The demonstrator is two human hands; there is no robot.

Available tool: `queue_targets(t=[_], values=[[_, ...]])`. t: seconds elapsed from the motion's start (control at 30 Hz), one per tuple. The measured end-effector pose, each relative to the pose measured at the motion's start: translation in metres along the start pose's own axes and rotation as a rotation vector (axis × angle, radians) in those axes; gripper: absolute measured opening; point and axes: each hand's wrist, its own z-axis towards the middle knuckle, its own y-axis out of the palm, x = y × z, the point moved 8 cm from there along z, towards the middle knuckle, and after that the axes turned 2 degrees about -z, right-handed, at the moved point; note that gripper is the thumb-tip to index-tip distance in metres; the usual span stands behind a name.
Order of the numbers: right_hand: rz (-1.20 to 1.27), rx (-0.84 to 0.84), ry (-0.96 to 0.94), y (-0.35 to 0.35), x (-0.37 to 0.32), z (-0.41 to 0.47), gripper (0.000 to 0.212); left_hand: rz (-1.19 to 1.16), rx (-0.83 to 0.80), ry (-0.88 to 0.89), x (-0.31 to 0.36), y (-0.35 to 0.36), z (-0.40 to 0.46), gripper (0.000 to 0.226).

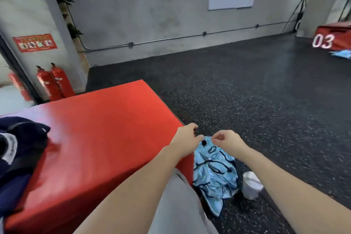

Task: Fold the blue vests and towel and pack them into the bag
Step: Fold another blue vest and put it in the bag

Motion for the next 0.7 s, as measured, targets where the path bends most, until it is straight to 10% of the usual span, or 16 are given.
queue_targets(t=[0.7], values=[[-0.025,-0.257,0.258,0.153,0.24,0.127,0.024,0.047,-0.365,-0.345,-0.133,0.241,0.079,0.053]])
